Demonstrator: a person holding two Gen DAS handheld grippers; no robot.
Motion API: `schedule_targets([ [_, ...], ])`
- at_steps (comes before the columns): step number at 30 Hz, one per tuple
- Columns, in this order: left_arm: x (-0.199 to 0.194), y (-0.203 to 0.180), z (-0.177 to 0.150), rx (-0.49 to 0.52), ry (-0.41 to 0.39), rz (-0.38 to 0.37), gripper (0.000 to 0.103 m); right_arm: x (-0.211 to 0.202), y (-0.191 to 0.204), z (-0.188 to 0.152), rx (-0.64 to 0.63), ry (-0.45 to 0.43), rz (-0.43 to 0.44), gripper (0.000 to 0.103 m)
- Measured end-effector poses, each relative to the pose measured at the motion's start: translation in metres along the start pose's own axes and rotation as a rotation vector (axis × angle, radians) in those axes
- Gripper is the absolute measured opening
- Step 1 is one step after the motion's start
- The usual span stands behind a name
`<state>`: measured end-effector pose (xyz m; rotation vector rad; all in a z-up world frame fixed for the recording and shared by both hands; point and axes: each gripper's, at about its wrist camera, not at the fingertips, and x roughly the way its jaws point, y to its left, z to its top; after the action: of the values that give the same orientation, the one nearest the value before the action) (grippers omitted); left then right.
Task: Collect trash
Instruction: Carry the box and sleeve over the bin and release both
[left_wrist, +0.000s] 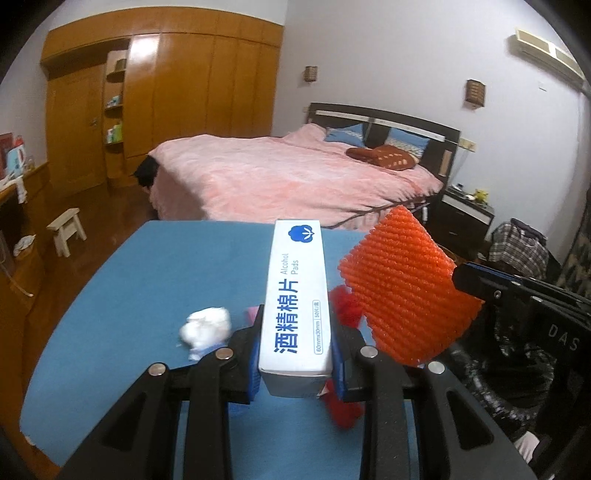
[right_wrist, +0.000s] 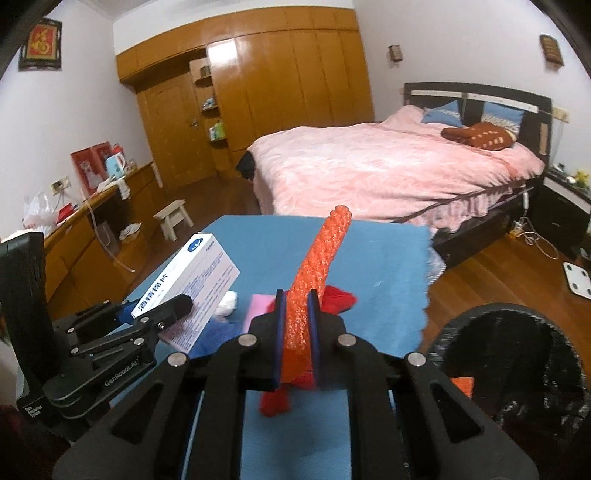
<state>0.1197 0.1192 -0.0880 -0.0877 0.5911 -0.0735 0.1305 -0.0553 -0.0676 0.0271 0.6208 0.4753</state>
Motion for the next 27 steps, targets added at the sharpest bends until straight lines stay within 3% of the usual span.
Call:
schedule_targets([
  [15,0.036,-0.120,0.015,0.119,0.018,-0.191,0.029,-0.062,-0.108,-0.023,0.113,-0.045,-0.190,0.011],
  [27,0.061,-0.229,-0.004,0.225,0.051,-0.352,0.029,-0.109,-0.190,-0.065,0.214,-0.035,-0.365,0.011],
])
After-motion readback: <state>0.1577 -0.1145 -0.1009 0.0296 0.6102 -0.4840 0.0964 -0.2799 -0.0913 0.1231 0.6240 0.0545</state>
